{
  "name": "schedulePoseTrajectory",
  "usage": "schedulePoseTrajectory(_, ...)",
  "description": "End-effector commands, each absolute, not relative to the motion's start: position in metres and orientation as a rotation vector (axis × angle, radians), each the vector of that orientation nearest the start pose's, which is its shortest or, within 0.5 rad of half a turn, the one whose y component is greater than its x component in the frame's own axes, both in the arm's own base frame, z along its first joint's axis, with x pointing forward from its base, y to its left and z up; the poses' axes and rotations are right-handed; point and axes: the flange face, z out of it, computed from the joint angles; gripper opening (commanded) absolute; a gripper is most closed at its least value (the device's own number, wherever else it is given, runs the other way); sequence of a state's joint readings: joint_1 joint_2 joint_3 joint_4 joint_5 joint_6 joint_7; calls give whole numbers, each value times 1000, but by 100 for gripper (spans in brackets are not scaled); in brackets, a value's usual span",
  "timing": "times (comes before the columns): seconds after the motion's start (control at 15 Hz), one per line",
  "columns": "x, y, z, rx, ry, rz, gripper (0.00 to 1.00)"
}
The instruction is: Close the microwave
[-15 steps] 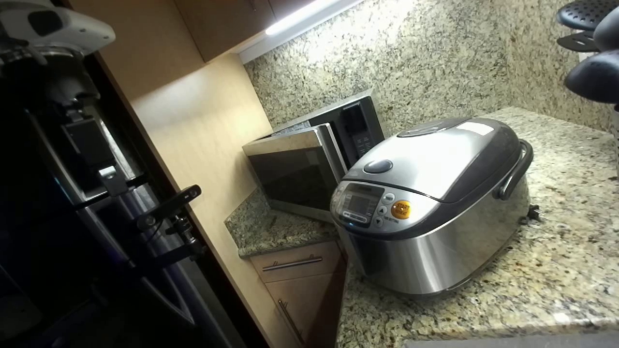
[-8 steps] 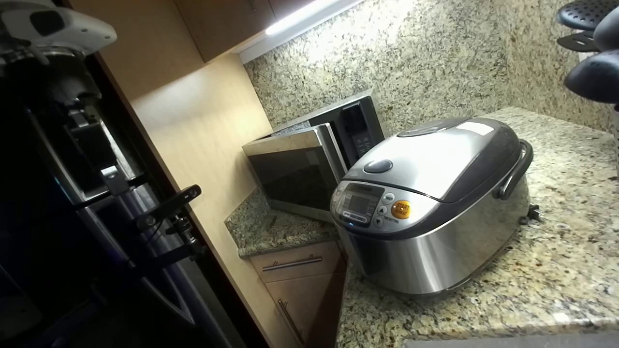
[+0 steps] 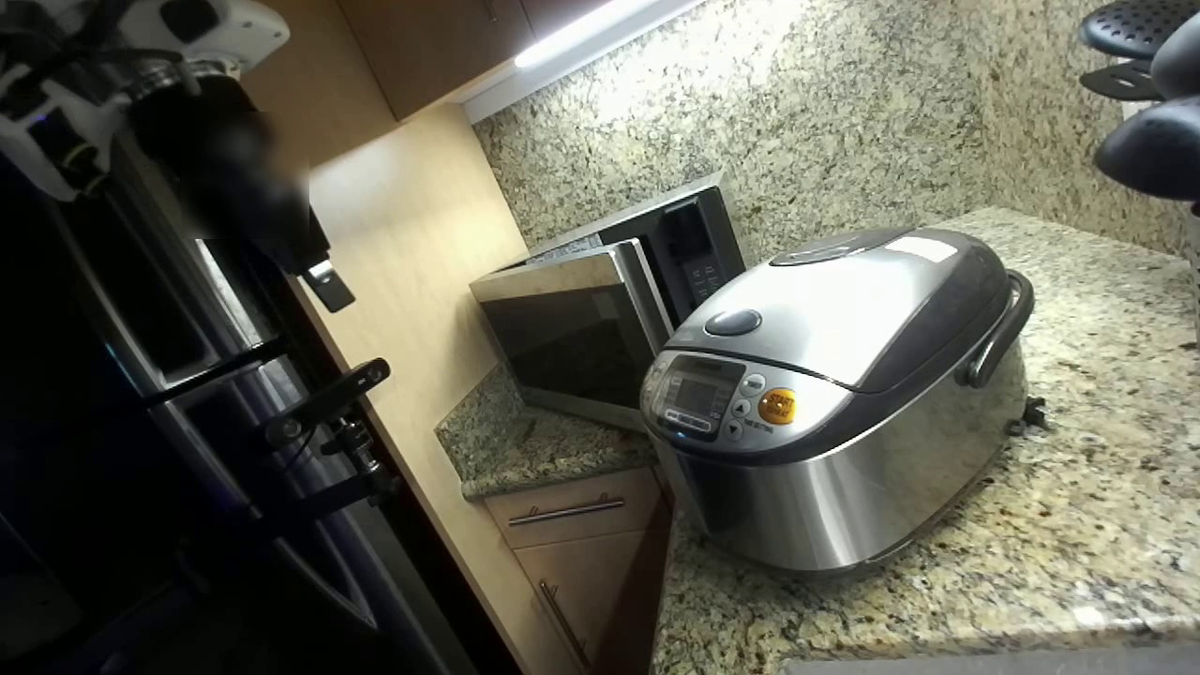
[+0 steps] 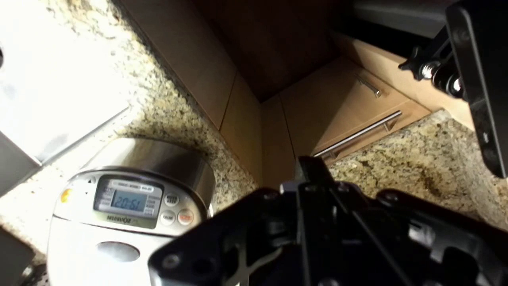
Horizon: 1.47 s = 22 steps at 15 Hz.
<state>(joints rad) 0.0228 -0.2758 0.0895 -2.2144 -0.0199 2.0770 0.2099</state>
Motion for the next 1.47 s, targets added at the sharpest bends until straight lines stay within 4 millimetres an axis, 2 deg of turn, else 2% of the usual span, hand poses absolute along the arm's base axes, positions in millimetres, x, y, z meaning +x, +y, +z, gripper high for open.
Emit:
schedulePoseTrajectory(0.0,518,55,497,-3200,182,-353,0)
schedulePoseTrajectory(0.67,582,28,459,-3295,310,-525,0)
schedulePoseTrajectory(0.73,566,33,462,-3280,259,-484,0)
schedulePoseTrajectory(0.87,569,31,455,-3287,264,-469,1)
schedulePoseTrajectory(1.27,569,33,457,-3286,259,-475,0)
schedulePoseTrajectory(1.4,575,30,450,-3296,267,-443,0)
